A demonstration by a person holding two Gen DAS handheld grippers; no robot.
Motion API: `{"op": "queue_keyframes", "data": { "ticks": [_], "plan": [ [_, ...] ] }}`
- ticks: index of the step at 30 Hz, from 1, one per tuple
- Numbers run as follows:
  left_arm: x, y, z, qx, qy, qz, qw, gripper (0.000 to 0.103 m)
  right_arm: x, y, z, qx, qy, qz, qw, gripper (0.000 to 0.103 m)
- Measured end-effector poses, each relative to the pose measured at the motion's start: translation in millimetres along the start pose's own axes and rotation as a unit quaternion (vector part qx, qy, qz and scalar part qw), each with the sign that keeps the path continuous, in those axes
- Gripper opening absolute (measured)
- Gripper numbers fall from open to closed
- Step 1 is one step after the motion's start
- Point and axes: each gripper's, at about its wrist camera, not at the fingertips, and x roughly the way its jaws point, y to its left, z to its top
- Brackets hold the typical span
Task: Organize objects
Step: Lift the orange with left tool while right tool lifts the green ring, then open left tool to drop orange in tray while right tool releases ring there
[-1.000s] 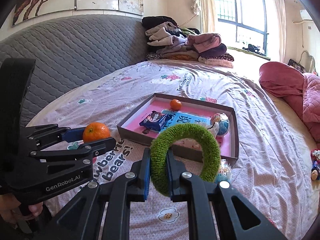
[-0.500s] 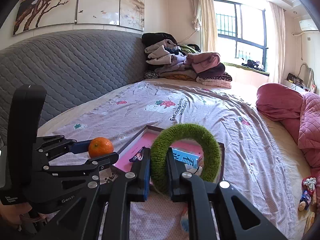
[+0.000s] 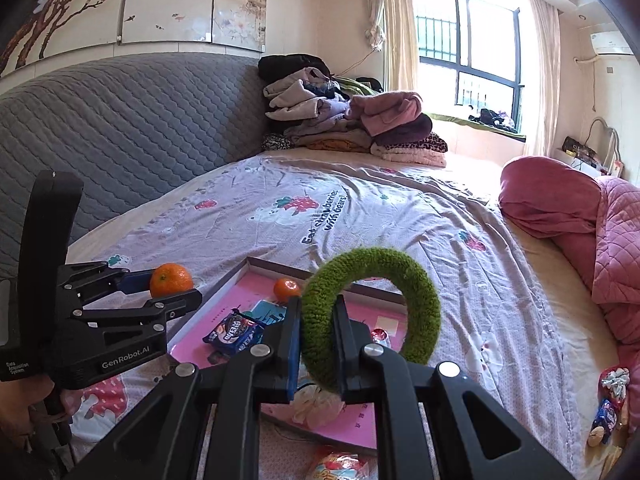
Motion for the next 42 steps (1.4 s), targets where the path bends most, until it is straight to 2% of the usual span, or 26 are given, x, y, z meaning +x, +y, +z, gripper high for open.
{"op": "queue_keyframes", "data": {
  "ticks": [11,20,42],
  "plan": [
    [54.3,-0.8,-27.5,-0.003,0.036,-0.011,0.9993,0.042,52.7,-6.9,-30.9,-0.007,0.069,-0.016,0.997,0.014],
    [74.8,-1.3,-54.0,-0.007,0.056,-0.021,0.9982,0.042,87.6,-14.3,-58.7,-0.002,0.132,-0.01,0.991,0.014],
    [89.9,-5.0,-74.5,-0.007,0.081,-0.04,0.9959,0.042,115.9,-10.2,-83.5,-0.01,0.194,-0.013,0.981,0.014]
  ]
}}
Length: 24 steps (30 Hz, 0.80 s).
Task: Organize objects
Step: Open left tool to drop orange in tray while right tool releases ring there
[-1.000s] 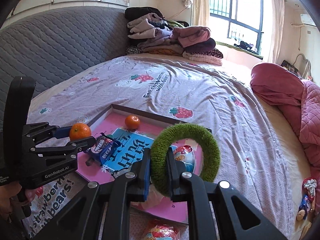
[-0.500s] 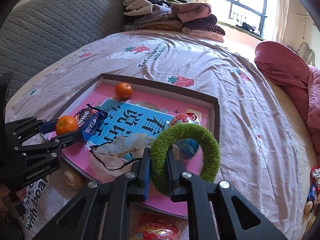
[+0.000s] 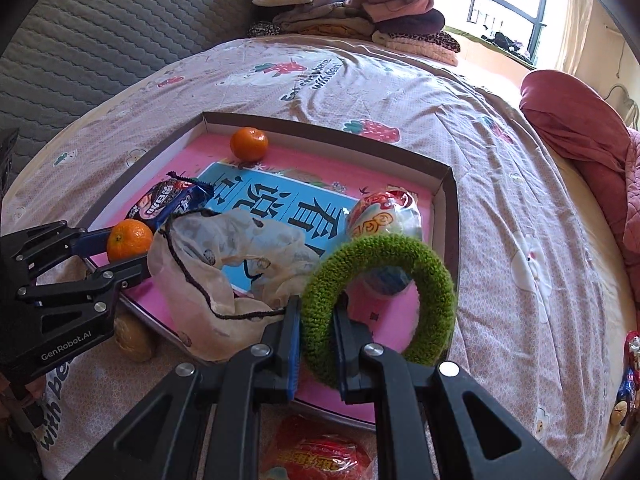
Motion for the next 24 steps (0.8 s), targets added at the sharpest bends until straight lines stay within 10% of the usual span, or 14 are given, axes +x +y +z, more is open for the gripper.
{"op": "queue_keyframes", "data": {
  "ticks": [17,24],
  "plan": [
    [-3.8,2.6,2.2,-0.002,-0.004,0.007,1.0,0.047,5.2,-2.8,-2.1,0.011,0.016,-0.004,1.0,0.015],
    [-5.5,2.3,0.4,-0.007,0.0,0.005,1.0,0.051,2.0,-5.5,-2.7,0.013,0.023,-0.015,1.0,0.033]
  ]
}}
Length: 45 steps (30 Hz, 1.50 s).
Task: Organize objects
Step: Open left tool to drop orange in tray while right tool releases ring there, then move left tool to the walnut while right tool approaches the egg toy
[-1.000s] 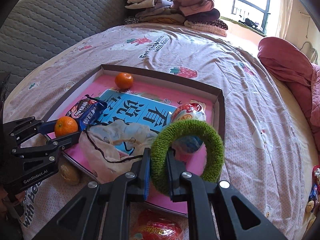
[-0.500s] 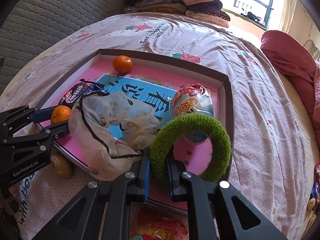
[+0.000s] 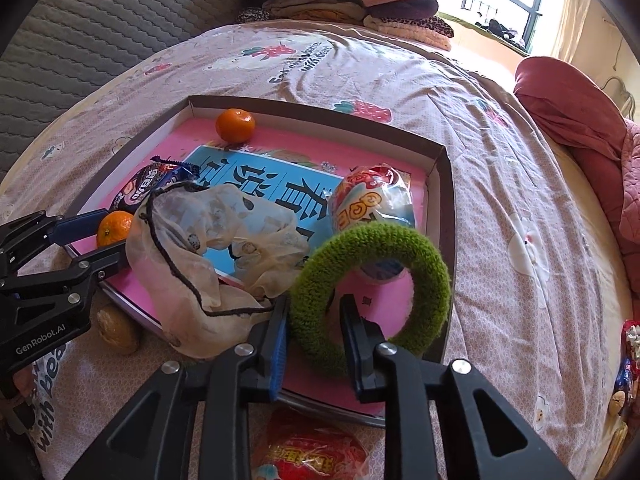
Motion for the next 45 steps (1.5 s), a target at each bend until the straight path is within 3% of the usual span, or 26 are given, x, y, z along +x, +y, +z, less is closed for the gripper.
{"op": "queue_keyframes", "data": {
  "ticks": [4,25,30,45],
  "plan": [
    [-6.2,0.4,0.0,-0.002,-0.003,0.002,1.0,0.053,-6.6,-6.3,2.6,0.014,-0.004,0.009,1.0,0.046],
    [-52.6,-2.0,7.3,-0.014,-0.033,0.018,0.9992,0.069,-57.4,-5.1,14.8,0.02,-0.06,0.027,0.998,0.048],
    [-65.1,-4.8,7.9,-0.019,-0.035,0.019,0.999,0.069,-79.4,-1.2,13.9,0.023,-0.086,0.036,0.995,0.055],
    [-114.5,-9.8,2.6,-0.022,-0.062,0.015,0.9977,0.07,-131.8,-2.4,-7.2,0.05,-0.135,0.023,0.989,0.057]
  ]
}}
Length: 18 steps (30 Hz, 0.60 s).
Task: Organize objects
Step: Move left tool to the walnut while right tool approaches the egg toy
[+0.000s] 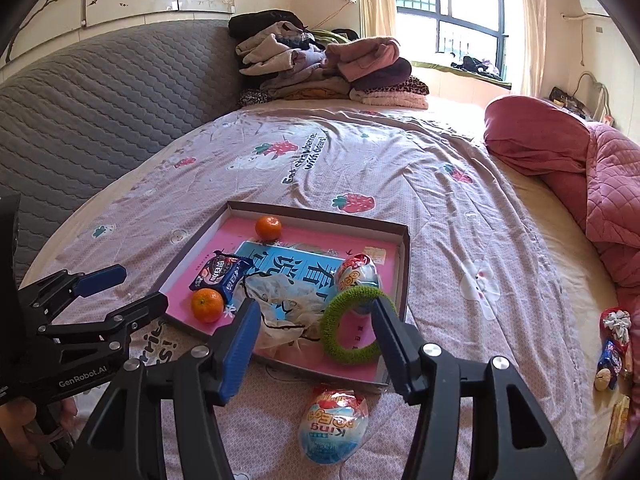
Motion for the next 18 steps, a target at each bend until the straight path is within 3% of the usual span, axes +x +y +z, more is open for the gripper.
{"op": "queue_keyframes", "data": {
  "ticks": [4,18],
  "plan": [
    [-7.2,-1.3,-0.6,-0.005,0.0,-0.013,0.9999,0.07,-10.5,0.6,-7.1,0.003,-0.004,0.0,1.0,0.06],
    [-20.9,-9.4,-13.0,0.0,-0.007,-0.003,1.0,0.071,-29.2,6.2,-33.0,-0.007,-0.008,-0.016,1.0,0.062]
  ]
}}
